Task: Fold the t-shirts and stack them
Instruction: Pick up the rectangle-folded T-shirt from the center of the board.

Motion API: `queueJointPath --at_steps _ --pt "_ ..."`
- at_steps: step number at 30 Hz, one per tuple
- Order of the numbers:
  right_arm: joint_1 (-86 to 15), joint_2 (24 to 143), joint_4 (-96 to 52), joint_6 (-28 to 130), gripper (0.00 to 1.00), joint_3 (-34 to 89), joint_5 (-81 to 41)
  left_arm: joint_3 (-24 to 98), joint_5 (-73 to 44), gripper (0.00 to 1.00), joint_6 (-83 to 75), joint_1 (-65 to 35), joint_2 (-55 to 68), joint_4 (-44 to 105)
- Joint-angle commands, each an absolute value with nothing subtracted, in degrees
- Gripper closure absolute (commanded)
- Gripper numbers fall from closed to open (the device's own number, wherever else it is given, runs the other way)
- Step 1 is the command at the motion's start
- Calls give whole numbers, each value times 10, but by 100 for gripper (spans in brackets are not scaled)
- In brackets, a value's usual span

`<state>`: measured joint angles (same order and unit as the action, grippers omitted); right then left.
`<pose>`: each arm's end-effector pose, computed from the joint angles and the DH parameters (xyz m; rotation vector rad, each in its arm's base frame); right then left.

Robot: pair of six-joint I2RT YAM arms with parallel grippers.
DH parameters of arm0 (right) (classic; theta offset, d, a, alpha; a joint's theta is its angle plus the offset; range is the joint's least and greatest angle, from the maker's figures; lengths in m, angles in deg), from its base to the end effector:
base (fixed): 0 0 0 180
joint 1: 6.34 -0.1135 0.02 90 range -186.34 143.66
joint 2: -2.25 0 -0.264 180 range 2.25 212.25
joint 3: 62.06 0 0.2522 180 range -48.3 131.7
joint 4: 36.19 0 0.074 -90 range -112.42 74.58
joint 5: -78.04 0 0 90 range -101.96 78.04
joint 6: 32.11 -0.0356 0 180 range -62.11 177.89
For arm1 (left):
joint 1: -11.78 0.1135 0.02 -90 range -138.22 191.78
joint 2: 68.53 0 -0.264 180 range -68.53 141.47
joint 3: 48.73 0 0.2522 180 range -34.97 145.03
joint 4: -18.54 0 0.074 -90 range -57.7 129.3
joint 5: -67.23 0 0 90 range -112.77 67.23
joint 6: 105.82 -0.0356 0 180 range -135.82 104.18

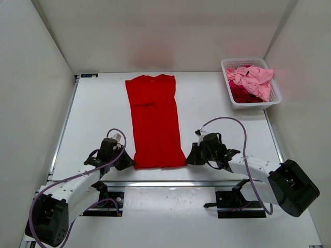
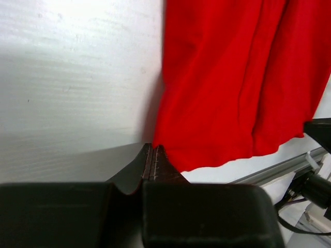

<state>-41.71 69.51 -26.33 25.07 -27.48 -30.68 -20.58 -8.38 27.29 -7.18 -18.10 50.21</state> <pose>0.1643 0.1306 0.1480 -0.2334 2.4606 0.9440 0.1381 -0.0568 0.1337 -0.4454 2.5992 -0.7271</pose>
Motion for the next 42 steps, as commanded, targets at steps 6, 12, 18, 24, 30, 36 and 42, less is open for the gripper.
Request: queueJointPath --at_steps 6,12,18,24,30,36,42 --pt "-431 672 -230 259 78 -300 -282 -224 -94 73 250 -69 -226 563" --pt "-420 646 -179 284 67 -254 -293 -194 -112 40 251 -69 -266 601" --pt "-446 695 -214 270 59 -240 -299 -199 -109 33 253 -49 -269 603" --pt "-462 711 -263 242 59 -226 -320 -233 -95 48 288 -68 -225 533" --pt "-476 740 -316 218 66 -247 -329 -227 -96 80 273 -64 -206 537" --pt "-479 757 -335 208 87 -272 -325 -223 -88 96 264 -66 -241 586" --pt "-472 712 -306 207 90 -301 -302 -219 -74 78 245 -76 -237 624"
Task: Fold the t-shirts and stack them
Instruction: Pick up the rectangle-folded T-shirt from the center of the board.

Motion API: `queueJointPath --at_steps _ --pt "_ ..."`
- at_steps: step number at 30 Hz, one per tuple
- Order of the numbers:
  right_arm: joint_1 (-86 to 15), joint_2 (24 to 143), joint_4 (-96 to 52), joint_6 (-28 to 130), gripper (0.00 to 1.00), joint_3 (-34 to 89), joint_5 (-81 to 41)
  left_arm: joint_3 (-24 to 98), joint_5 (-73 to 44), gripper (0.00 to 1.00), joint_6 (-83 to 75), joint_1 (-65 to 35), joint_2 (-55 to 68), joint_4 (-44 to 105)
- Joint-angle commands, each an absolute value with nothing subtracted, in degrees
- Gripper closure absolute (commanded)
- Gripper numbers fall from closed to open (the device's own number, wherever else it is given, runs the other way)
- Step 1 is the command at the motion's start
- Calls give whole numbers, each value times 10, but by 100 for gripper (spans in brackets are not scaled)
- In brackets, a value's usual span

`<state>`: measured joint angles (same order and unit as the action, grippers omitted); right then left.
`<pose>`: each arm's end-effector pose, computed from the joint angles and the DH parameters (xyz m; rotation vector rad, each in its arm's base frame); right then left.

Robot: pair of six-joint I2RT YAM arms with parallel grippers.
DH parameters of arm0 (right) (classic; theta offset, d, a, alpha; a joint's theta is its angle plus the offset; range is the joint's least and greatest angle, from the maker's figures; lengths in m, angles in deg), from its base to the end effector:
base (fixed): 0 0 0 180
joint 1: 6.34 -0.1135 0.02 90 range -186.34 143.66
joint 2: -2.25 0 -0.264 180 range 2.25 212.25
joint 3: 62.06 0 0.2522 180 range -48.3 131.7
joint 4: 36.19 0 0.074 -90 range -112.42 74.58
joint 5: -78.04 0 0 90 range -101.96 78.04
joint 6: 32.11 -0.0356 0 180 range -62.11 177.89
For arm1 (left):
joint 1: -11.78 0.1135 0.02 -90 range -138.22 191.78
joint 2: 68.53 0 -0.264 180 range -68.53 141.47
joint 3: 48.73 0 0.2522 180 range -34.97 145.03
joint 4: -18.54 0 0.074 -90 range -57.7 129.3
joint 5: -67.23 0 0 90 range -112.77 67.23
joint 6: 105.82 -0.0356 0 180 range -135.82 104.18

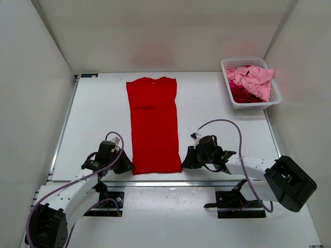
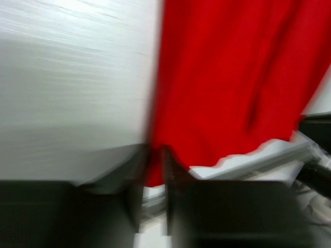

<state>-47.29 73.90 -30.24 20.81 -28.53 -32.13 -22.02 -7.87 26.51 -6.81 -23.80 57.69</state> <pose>0.1524 0.1485 0.1337 -0.2769 2.5303 1.0278 0.1213 -0.0505 0.1302 -0.4519 2.6537 -0.7049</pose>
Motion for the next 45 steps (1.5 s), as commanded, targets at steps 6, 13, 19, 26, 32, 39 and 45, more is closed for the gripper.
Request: queueJointPath --at_steps 6,13,19,26,32,39,45 --pt "-469 692 -275 226 70 -290 -312 -206 -76 39 247 -76 -265 648" --pt "-489 693 -275 215 64 -262 -323 -223 -72 58 264 -90 -256 628" --pt "-514 729 -325 190 63 -272 -330 -232 -68 73 266 -90 -273 630" --pt "-514 746 -340 186 76 -282 -324 -244 -62 86 273 -108 -254 610" --pt "-522 717 -306 192 96 -291 -301 -230 -69 100 246 -102 -279 657" --pt "-568 631 -212 195 100 -291 -258 -202 -57 100 244 -128 -330 737" --pt "-535 595 -148 226 100 -217 -272 -101 -74 100 237 -135 -313 767"
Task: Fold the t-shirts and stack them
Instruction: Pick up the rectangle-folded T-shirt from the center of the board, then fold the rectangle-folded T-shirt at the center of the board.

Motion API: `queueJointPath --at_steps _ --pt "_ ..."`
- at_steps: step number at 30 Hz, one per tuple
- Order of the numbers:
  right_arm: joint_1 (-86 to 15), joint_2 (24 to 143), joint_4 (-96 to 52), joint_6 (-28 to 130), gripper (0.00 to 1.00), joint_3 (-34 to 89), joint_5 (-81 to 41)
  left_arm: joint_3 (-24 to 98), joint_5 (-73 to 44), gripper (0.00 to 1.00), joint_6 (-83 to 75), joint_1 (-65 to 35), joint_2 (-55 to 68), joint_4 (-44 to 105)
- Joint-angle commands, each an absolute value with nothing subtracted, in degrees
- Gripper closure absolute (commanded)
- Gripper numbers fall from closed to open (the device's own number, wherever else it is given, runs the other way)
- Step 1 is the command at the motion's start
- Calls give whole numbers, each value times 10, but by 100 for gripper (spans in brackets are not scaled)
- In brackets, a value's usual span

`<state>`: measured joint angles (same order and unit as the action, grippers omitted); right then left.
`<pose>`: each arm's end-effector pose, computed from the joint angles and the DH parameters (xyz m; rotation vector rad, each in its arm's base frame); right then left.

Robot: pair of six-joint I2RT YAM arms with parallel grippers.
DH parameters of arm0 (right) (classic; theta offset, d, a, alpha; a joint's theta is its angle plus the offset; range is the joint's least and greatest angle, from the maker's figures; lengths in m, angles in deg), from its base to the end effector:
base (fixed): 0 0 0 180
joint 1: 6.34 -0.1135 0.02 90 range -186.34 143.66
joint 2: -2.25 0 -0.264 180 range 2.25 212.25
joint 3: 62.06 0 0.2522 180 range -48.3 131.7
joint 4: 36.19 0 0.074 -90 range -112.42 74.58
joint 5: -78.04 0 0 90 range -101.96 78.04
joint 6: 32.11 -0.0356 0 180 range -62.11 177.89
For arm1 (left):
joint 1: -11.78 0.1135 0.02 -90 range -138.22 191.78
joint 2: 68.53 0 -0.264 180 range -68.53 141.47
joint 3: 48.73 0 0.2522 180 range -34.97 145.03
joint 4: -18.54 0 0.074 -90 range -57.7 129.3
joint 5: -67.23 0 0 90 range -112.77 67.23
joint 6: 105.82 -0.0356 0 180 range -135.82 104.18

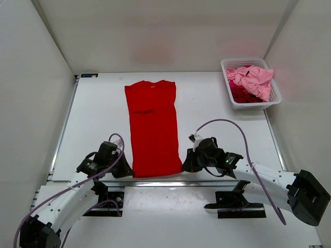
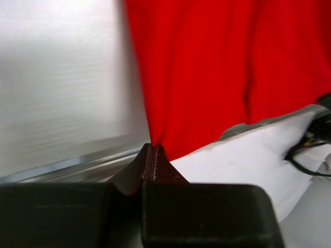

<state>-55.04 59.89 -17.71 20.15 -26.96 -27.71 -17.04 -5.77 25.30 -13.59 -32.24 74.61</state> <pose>0.1203 0.1516 0.1688 -0.3957 2.4748 1.0324 0.0963 -0.0572 0.1553 -0.2730 2.7671 -0.7459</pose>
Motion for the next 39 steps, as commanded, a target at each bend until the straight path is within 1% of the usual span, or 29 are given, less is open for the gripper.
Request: queueJointPath --at_steps 1,4,8,11,14,15,21,31,38,39 --pt "-521 605 -143 242 100 -198 -275 -89 -79 100 236 -133 -307 763" --pt "-471 646 -133 276 100 -133 -296 -20 -86 100 207 -105 -243 744" --pt "-395 736 -137 320 100 -33 -320 16 -75 100 184 -38 -171 693" --pt "-361 807 -139 341 100 36 -345 60 -114 100 178 -36 -95 669" --pt "-334 882 -131 361 100 108 -352 91 -113 100 178 -20 -38 635" --pt "-329 892 -128 360 99 121 -355 94 -120 100 178 -13 -28 627" --pt "-289 985 -140 360 100 222 -383 165 -144 100 170 4 89 607" --pt "-265 1150 -95 376 100 406 -397 327 -171 100 166 7 267 608" --pt "-256 1227 -81 379 99 479 -409 375 -210 100 162 25 324 598" --pt "-257 1234 -80 379 100 482 -408 378 -207 95 162 25 327 590"
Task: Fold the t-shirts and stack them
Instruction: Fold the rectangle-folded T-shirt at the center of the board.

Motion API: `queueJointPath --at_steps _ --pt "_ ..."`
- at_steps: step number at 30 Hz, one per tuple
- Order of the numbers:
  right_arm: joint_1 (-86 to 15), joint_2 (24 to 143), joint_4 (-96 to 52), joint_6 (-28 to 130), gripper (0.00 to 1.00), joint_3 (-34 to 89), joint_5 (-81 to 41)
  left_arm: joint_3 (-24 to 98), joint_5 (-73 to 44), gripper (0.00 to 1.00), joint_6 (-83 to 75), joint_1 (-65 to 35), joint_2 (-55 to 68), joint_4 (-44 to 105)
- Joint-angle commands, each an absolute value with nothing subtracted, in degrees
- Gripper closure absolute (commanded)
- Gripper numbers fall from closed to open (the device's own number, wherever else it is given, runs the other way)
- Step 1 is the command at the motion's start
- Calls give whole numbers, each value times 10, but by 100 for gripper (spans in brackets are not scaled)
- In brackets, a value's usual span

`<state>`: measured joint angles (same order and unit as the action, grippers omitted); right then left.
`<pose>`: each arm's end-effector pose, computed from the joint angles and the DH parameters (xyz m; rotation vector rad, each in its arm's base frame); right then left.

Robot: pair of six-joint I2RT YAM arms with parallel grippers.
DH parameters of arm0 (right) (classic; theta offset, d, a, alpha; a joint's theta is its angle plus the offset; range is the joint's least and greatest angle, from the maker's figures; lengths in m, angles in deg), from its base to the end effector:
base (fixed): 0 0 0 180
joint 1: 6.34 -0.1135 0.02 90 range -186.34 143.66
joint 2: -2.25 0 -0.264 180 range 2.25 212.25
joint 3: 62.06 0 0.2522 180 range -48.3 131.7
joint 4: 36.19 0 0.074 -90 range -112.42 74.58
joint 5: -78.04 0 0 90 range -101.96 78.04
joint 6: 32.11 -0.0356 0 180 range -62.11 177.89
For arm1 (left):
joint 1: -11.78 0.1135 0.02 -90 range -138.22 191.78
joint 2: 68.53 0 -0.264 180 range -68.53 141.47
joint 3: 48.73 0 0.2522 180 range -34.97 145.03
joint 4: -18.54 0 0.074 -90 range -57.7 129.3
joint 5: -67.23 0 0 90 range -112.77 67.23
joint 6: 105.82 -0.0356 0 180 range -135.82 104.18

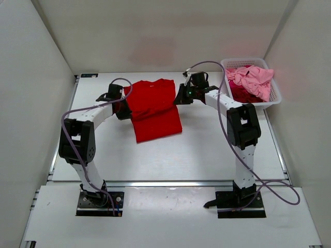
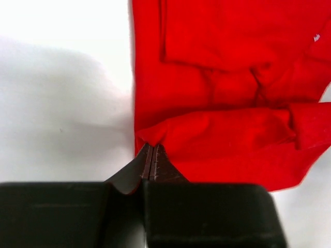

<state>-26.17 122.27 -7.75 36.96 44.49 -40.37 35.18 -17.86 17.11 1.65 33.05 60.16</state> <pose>0.4418 0.1773 0.2130 -0.2438 2.3616 0.9264 0.3629 -0.0679 0.2015 -0.4931 2.6031 -0.3726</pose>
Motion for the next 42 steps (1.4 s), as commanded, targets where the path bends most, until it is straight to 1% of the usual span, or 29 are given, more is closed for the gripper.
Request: queueJointPath --at_steps 1,2,3,4,5,7,8,9,10,11,12,13,14,17,19,22,24,27,28,29,30,31,33,35,38,39,40,41,42 --pt "-256 1243 -77 379 100 492 -415 374 -207 92 165 26 326 584" --pt "-258 1251 -77 379 98 498 -415 370 -212 82 171 29 324 578" --pt "-257 1256 -74 377 94 506 -415 369 -209 69 172 32 318 565" --pt "-256 1255 -74 378 86 505 -418 356 -214 63 183 39 305 561" --pt "-255 1249 -76 378 78 501 -421 340 -211 49 192 42 287 537" --pt "-252 1234 -90 375 71 484 -425 320 -204 28 201 51 254 506" --pt "-254 1216 -95 373 68 464 -417 318 -201 23 200 54 239 505" --pt "-251 1196 -99 376 67 447 -413 319 -187 21 201 55 224 510" --pt "-250 1172 -106 373 65 422 -409 313 -171 25 205 52 212 513" --pt "-250 1158 -120 374 66 405 -405 290 -159 29 207 48 201 512" --pt "-251 1129 -127 366 66 356 -410 264 -149 38 207 37 183 504" --pt "-251 1099 -151 365 66 311 -414 250 -150 43 208 20 168 502" --pt "-251 1083 -174 358 66 283 -412 218 -145 44 214 12 159 495" --pt "-243 992 -255 329 67 118 -418 121 -112 47 245 -9 118 449" --pt "-244 971 -279 322 66 74 -428 44 -85 45 285 -8 82 407" --pt "-251 980 -259 346 66 65 -421 -2 -100 42 292 -18 66 387" --pt "-254 988 -239 355 63 63 -416 -14 -104 38 293 -18 71 385" --pt "-250 992 -274 332 57 42 -406 -18 -112 34 282 -26 88 382" --pt "-248 1002 -286 328 57 38 -415 -16 -116 34 285 -32 104 381" --pt "-246 1022 -286 324 57 49 -418 -16 -112 35 286 -32 117 379" --pt "-249 1043 -274 326 56 66 -422 -15 -103 39 288 -32 125 366" --pt "-249 1054 -269 330 57 74 -422 -15 -100 41 294 -29 136 363" --pt "-253 1076 -275 326 56 87 -416 -20 -109 43 300 -30 144 353" --pt "-252 1088 -289 316 50 91 -433 -17 -120 45 303 -29 148 345" --pt "-260 1110 -301 308 47 105 -437 -12 -123 49 302 -18 160 340" --pt "-264 1120 -293 303 48 114 -435 -7 -121 53 298 -16 171 341" --pt "-266 1128 -293 306 51 120 -433 -3 -123 59 301 -18 174 344" --pt "-264 1131 -298 304 64 119 -431 4 -124 63 295 -19 180 347" --pt "-266 1134 -302 301 74 118 -435 4 -125 70 298 -22 188 348"
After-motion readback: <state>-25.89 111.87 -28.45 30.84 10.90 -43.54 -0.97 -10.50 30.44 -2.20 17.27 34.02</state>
